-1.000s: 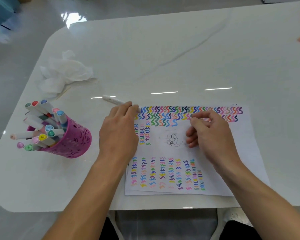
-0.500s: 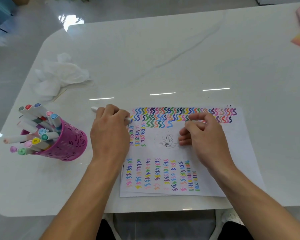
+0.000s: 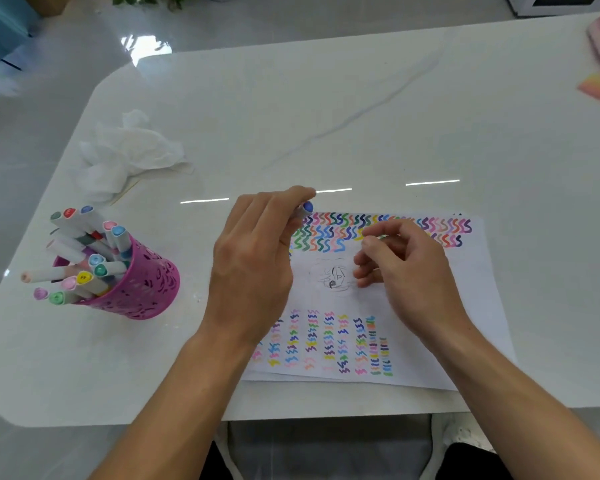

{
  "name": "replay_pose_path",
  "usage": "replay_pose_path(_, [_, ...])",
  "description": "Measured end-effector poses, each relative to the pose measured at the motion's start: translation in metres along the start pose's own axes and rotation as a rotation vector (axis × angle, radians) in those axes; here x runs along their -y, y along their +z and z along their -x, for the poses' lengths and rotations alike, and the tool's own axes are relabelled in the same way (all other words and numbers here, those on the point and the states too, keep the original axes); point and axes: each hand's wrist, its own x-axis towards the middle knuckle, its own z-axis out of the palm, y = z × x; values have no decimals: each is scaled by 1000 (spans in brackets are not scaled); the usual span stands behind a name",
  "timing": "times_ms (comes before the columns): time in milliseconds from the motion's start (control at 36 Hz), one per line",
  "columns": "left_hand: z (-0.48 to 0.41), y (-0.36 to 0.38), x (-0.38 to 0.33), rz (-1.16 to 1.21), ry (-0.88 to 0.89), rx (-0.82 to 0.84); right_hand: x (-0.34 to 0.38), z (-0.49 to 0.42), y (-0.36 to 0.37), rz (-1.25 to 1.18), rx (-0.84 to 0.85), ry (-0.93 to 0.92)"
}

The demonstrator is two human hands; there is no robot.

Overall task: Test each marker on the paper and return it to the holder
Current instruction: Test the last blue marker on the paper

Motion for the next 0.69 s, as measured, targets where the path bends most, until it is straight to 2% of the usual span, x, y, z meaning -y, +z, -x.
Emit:
replay_pose_path(194, [5,-2,-11,164,55,-20,8,10,3,185,96,-230])
replay_pose_path(361, [9,-2,-21,337,-119,-27,12,12,7,355,172,-354])
replay_pose_path(500, [10,0,-22,390,-215,87,10,12,4,403,182,-390])
replay_pose_path(694, [12,5,-7,411,-413,309,4,9,-5,698,209,-470])
